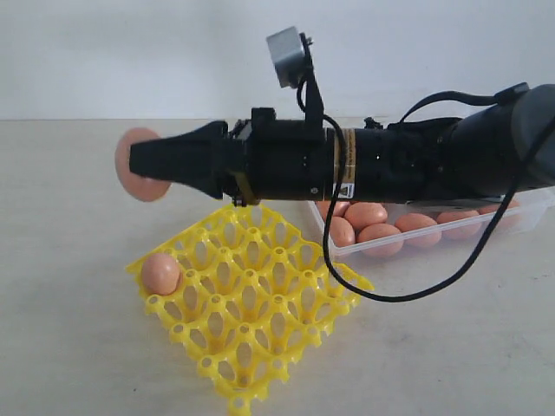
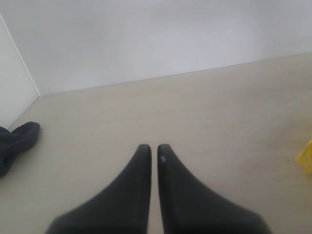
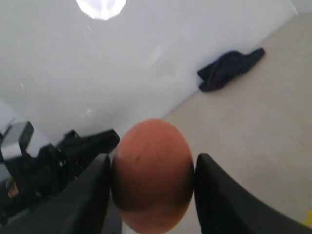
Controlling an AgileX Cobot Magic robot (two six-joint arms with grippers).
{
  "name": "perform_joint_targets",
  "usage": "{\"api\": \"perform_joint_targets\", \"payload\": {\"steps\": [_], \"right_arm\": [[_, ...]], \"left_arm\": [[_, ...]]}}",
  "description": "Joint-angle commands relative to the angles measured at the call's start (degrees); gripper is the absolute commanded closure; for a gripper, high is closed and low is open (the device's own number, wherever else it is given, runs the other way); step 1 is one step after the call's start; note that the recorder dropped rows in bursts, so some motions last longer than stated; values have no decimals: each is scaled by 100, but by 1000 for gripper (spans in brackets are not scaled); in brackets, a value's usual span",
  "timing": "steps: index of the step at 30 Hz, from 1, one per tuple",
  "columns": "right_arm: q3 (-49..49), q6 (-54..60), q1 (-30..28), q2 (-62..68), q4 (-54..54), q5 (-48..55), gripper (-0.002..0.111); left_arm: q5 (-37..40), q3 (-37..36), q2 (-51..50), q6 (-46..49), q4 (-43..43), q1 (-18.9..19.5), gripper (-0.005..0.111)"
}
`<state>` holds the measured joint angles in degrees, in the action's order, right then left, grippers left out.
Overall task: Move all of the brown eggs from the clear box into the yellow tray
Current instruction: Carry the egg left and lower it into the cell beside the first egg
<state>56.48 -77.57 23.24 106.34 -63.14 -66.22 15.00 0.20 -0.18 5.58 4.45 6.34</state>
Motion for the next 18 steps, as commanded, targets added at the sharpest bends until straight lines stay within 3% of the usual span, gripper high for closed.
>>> {"api": "perform_joint_targets", "payload": {"steps": [1,8,18], "right_arm": [[38,19,-39,-1,-505,651,109],[38,74,-39,-1,-450,1447,109],[38,2077,136,40,69,2177,109]], "left_arm": [[-54,-20,18,-18,-11,-27,103],[-66,-20,18,-18,-11,-27,103],[-66,-20,18,-18,-11,-27,103]]}}
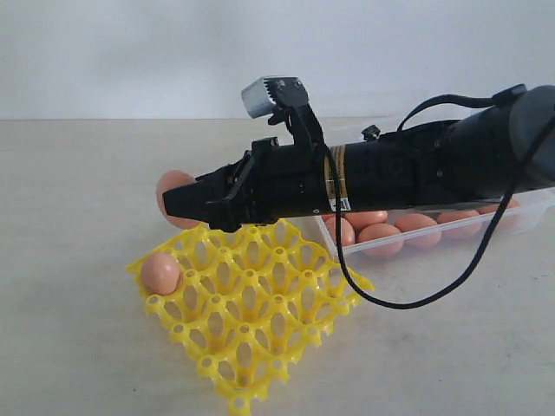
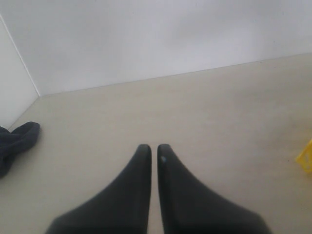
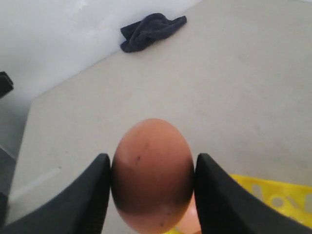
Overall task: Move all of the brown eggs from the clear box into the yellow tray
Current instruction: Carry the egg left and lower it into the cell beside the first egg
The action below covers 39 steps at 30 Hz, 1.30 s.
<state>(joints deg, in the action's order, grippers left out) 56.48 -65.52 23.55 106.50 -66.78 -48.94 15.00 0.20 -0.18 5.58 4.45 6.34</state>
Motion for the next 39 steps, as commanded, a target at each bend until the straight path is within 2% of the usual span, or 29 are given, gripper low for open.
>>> {"api": "perform_joint_targets", "payload": {"steps": [1,3,16,39], "right_arm": [[38,1460,140,76,882,687,109],[49,1818,155,325,1393,718,109],[373,1857,155,1417,1253,267,109],[593,1797,165,1731,1216,386,108]], "left_arm": [[-66,-20,18,-18,-11,-27,103],[-66,-20,18,-18,-11,-27,103],[-66,-20,18,-18,-11,-27,103],[-66,-20,18,-18,-11,-27,103]]}}
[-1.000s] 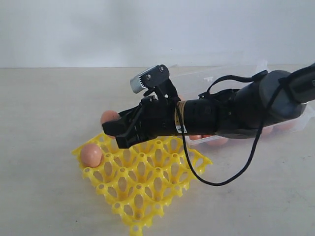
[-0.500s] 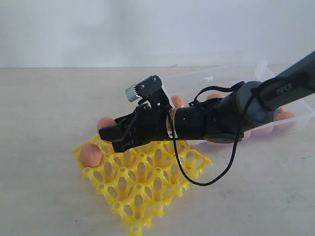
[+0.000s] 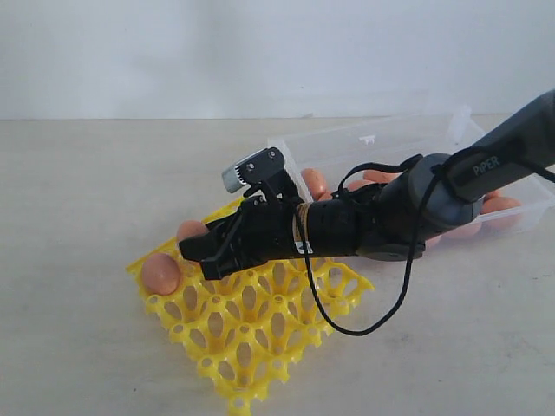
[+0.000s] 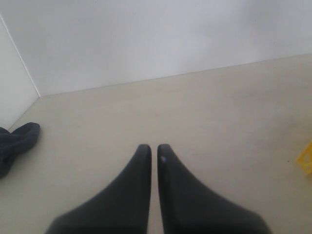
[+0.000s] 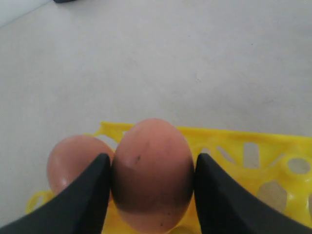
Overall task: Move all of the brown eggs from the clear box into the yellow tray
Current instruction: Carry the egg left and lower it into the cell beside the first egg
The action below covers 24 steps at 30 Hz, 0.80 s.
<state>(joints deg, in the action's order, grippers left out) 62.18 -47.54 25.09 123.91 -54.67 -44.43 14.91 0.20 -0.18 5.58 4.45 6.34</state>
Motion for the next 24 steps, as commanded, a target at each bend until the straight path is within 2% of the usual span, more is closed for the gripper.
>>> {"api": "perform_joint_targets", "payload": {"steps": [1,11,13,18,20,24], "right_arm": [[23,-1,11,-11,5,-65,108],[23,-1,11,12,5,-30,108],[23,-1,11,12,5,-30,101],[23,14,11,12,5,-30,71],[23,96,11,12,5,-30,67],[23,108,11,12,15,-30,67]], "left_arm": [[-57,-20,18,-18,-11,-27,103],[-57,-20,18,-18,-11,-27,103],[-57,-20,18,-18,-11,-27,103],[-57,-20,18,-18,-11,-27,103],[-57,-20,18,-18,-11,-27,103],[-57,-20,18,-18,-11,-27,103]]}}
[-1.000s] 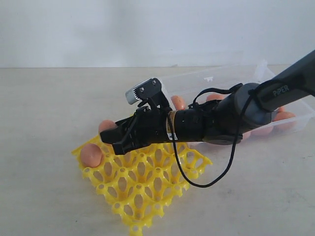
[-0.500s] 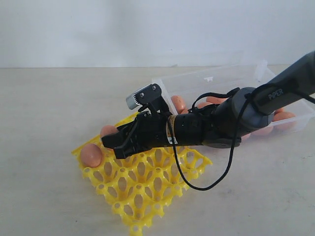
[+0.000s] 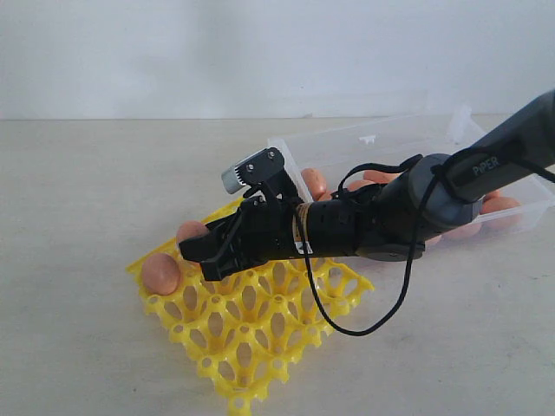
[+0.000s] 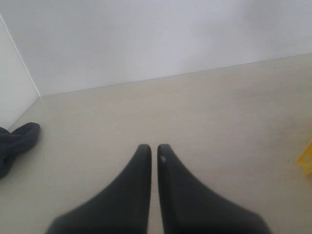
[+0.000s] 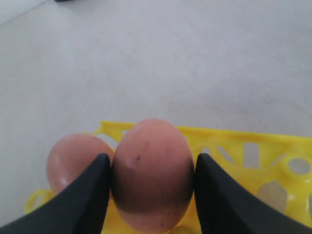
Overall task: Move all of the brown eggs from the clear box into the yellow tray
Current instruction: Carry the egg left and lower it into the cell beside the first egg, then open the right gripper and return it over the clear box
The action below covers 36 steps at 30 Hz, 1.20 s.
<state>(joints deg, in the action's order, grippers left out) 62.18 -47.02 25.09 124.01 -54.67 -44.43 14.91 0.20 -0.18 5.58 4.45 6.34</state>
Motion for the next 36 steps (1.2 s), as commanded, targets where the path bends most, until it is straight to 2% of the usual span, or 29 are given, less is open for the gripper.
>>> {"api": "perform_joint_targets", "payload": {"steps": [1,11,16,30,36], "right_arm": [[23,56,11,3,15,-30,67],[23,45,11,3,17,-30,66],[23,45,11,-9,17,-30,39],[23,56,11,-461,17,-67,40],[23,70,0,-1619,-82,811,40]], "left_arm": [[-57,-20,18,-18,-11,-27,103],[-57,-20,18,-18,-11,-27,103],[-57,-20,18,-18,-11,-27,103],[-57,-20,18,-18,-11,-27,103],[-57,-20,18,-18,-11,-27,103]]}}
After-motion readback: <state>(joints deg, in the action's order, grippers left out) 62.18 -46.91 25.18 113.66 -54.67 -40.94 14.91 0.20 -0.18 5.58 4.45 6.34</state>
